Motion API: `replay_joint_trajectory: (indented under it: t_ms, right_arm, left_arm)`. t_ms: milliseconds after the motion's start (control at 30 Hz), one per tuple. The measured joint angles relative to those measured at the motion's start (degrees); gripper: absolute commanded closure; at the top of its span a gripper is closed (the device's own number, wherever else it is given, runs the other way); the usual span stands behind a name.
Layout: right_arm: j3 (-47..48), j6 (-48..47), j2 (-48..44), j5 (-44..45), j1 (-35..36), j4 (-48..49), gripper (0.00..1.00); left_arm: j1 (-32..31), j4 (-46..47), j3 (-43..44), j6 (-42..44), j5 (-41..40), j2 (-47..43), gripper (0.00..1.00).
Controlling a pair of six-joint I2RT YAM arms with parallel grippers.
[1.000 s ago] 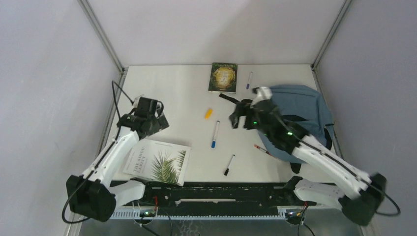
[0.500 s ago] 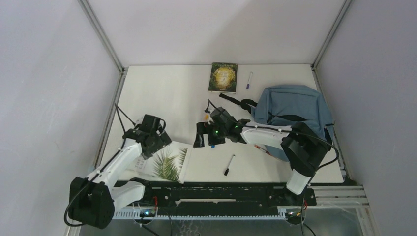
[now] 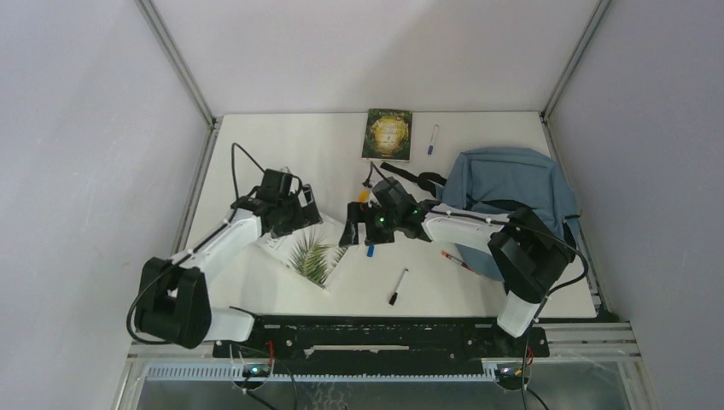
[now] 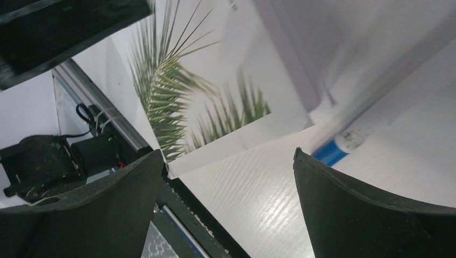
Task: Pack the student bag
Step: Adjust the book at the center of the board.
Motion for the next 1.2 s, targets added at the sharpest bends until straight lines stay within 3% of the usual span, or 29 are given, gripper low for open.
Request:
replay_joint_trajectory:
  t_ms: [300, 600, 967, 1200]
  right_arm:
    - [5.6, -1.7, 1.2, 2.6, -6.6, -2.6, 0.01]
    - [17.8, -4.4, 12.9, 1.7, -5.8, -4.5, 0.03]
    - [22.9, -4.8, 18.5, -6.8, 1.0, -6.3, 0.04]
    - [22.9, -3.4, 18.5, -11.6, 3.8, -6.2, 0.04]
  left_arm:
    - [4.8, -10.9, 1.0, -4.4, -9.8, -11.3, 0.02]
    - [10.5, -13.7, -11.8, -13.2, -8.4, -19.7, 0.02]
    - [15.0, -8.9, -11.9, -13.5, -5.6, -12.0, 0.02]
    - [16.9, -6.8, -0.1, -10.9, -7.0, 2.8, 0.02]
